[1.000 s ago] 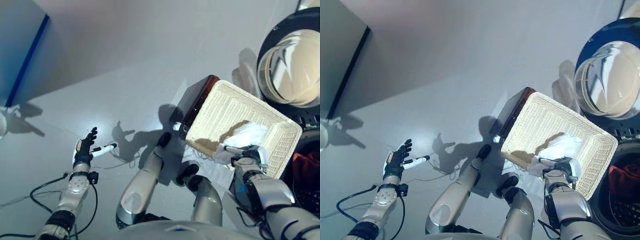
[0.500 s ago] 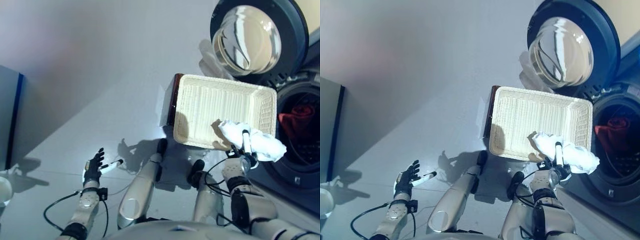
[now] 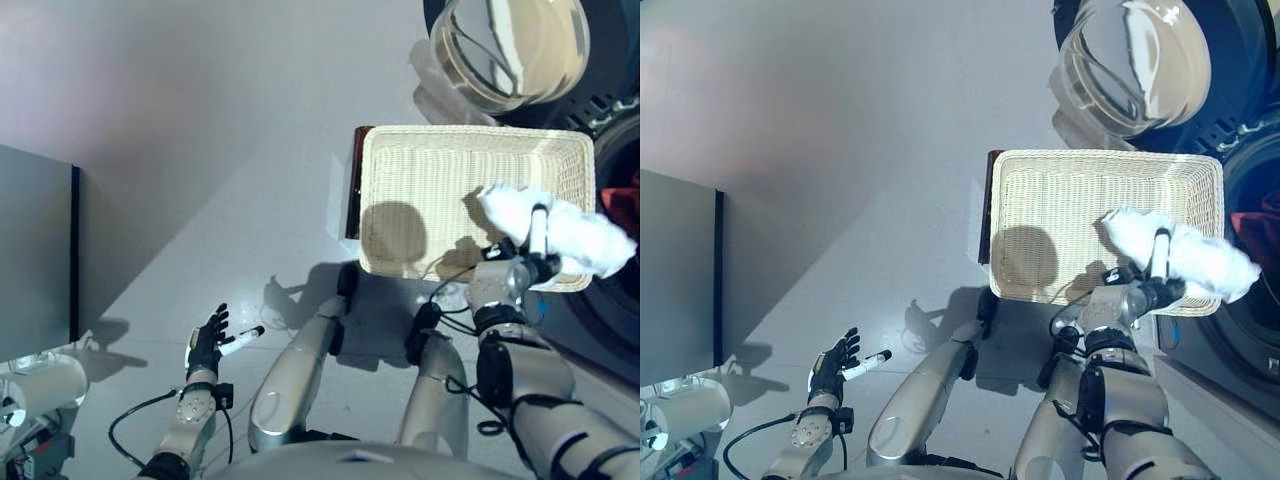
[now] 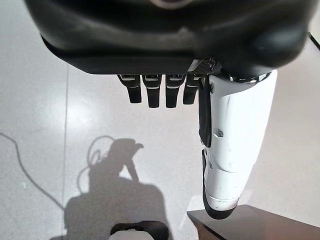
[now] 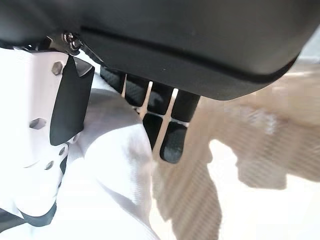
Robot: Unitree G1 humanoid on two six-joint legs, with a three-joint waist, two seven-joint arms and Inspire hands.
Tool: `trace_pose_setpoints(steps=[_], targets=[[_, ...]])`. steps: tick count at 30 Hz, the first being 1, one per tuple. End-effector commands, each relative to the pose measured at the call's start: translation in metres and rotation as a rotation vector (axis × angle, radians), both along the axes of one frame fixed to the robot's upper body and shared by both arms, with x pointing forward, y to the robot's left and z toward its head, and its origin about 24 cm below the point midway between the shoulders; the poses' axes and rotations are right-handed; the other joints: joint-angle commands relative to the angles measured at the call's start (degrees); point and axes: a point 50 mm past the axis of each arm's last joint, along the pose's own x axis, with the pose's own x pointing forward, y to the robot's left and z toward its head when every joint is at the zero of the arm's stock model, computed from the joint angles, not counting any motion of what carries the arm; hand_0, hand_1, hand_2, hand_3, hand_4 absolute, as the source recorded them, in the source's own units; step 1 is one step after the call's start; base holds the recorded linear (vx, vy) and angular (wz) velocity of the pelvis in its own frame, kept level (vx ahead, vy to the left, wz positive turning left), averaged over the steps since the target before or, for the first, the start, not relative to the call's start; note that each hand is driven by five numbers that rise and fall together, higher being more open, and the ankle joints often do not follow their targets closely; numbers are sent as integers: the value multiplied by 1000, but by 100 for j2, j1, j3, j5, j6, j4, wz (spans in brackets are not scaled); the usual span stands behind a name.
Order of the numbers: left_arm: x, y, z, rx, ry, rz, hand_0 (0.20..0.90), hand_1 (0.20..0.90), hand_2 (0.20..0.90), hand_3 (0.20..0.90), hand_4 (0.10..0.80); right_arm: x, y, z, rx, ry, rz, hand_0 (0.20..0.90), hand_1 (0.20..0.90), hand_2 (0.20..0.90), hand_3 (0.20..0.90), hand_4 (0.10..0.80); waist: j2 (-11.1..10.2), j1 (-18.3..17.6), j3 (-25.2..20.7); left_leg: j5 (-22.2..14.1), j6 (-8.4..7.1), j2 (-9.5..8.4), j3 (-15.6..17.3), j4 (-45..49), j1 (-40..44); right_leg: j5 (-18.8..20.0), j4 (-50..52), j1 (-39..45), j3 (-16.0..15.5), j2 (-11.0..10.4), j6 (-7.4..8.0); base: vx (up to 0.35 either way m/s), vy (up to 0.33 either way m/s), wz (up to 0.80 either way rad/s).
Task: Pick up the clothes and place them into the washing machine
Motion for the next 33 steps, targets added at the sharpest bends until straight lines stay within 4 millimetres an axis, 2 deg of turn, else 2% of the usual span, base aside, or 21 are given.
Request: trace_pose_setpoints(steps=[1,3,4,7,9,11,15,19,25,27,31,33], targets=[[-4,9,2,20,-33,36,900,900,900,900,800,-11,-65,111,-347,-181,-188,200,200,200,200,300,217,-18,-85,-295,-433,-114,-57,218,-163,492,-1025,457,85,51,12,25,-34,-5],[-3,8,2,15,-36,36,900,900,900,900,800,-11,-66,114,-350,-183,-188,200,200,200,200,300,241,-18,-70,-296,-433,-109,-53,218,-166,496,-1025,452,89,56,11,15,-28,-4],[-2,9,4,16,-48,32,900,900,900,900,800,-17,-79,149,-399,-246,-258,200,200,200,200,300,291,-18,-118,-287,-455,-98,-44,174,-145,481,-1030,442,104,60,24,0,0,0],[-3,8,3,28,-41,16,900,900,900,900,800,-30,-88,200,-475,-315,-385,200,200,200,200,300,412,-61,-165,-267,-479,-77,13,90,-107,469,-1020,388,165,74,38,22,3,-5],[-1,5,4,28,-47,14,900,900,900,900,800,-38,-90,222,-524,-325,-444,200,200,200,200,300,485,-88,-199,-254,-489,-66,70,45,-83,480,-1037,338,233,86,41,29,39,-26],[-1,1,4,27,-50,9,900,900,900,900,800,-48,-89,241,-554,-350,-523,200,200,200,200,300,580,-161,-223,-245,-496,-29,151,-15,-60,471,-1032,272,328,108,41,34,44,-26],[0,-2,5,15,-66,22,900,900,900,900,800,-57,-80,262,-606,-371,-604,200,200,200,200,300,757,-289,-255,-257,-480,-8,307,-78,-5,479,-1018,157,510,151,55,32,51,-26],[-1,-7,5,1,-71,26,900,900,900,900,800,-58,-73,278,-643,-363,-646,200,200,200,200,300,874,-330,-267,-257,-459,60,444,-173,21,478,-1025,13,669,215,70,15,24,-32],[-2,-16,4,-34,-79,31,900,900,900,900,800,-56,-70,273,-634,-344,-656,200,200,200,200,300,988,-426,-219,-329,-435,89,549,-114,7,399,-832,-193,828,286,37,1,-18,-22],[-3,-20,4,-50,-76,37,900,900,900,900,800,-51,-65,266,-612,-342,-643,200,200,200,200,300,1021,-524,-109,-506,-405,96,647,317,-211,271,-518,-402,961,360,-38,-20,-35,-3],[-2,-18,3,-45,-75,54,900,900,900,900,800,-47,-59,266,-609,-360,-628,200,200,200,200,300,882,-549,70,-703,-365,159,638,901,-585,128,-81,-720,1083,473,-146,-50,-82,-10],[-1,-15,5,-35,-79,66,900,900,900,900,800,-45,-55,269,-608,-387,-623,200,200,200,200,300,731,-519,167,-804,-359,161,475,1252,-859,42,192,-952,1123,600,-218,-64,-145,-11]])
